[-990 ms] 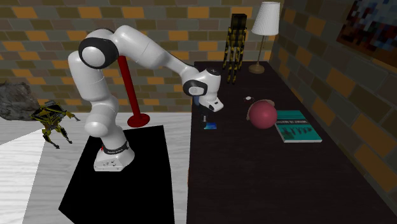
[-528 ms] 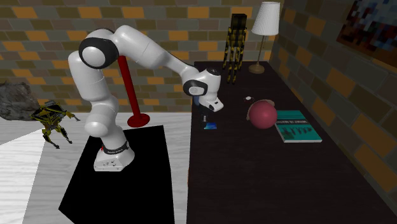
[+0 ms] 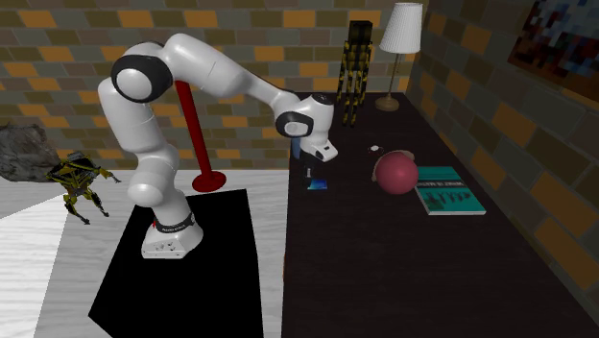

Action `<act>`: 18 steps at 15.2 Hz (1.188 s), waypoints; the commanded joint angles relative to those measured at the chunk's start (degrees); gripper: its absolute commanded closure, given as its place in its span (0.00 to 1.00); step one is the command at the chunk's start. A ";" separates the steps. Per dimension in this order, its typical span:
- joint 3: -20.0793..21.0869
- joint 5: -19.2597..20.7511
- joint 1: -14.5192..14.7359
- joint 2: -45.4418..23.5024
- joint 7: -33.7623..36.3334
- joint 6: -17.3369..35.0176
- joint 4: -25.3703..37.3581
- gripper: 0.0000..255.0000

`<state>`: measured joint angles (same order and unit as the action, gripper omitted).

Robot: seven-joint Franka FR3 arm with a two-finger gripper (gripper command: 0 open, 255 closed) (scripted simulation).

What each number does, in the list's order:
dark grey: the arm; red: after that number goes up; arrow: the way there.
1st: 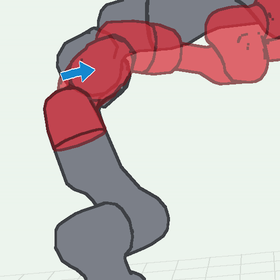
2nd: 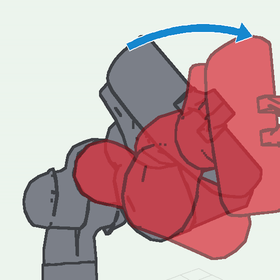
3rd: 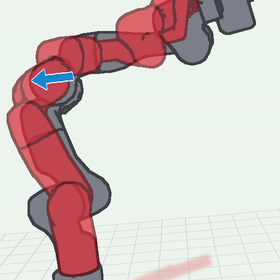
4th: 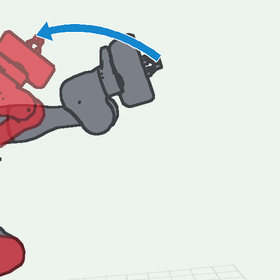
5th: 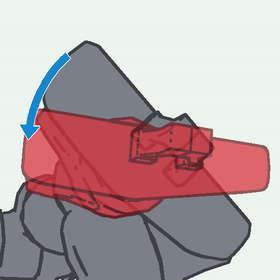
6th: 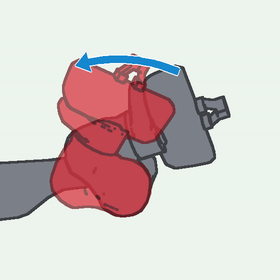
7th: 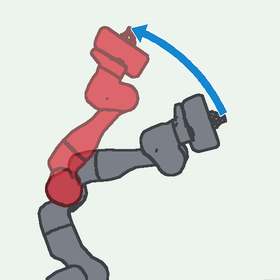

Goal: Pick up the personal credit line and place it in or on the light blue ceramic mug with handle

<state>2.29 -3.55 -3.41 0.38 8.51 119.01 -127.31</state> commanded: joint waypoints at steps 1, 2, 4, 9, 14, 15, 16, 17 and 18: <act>0.06 0.00 0.06 0.84 0.21 -1.68 0.82 1.00; 0.05 0.00 0.05 1.21 0.24 -2.44 1.21 1.00; 0.04 0.02 0.04 1.90 0.30 -3.96 2.04 1.00; 0.01 0.07 0.01 3.42 0.46 -7.77 4.33 1.00; -0.03 0.11 -0.01 4.64 0.62 -11.57 6.91 1.00; -0.04 0.12 -0.02 4.84 0.65 -12.33 7.47 1.00; -0.05 0.13 -0.02 5.04 0.68 -13.09 8.03 1.00; -0.05 0.13 -0.02 5.22 0.72 -13.85 8.61 1.00; -0.06 0.14 -0.03 5.39 0.75 -14.61 9.20 1.00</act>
<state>2.30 -3.43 -3.39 5.41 9.31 105.45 -118.76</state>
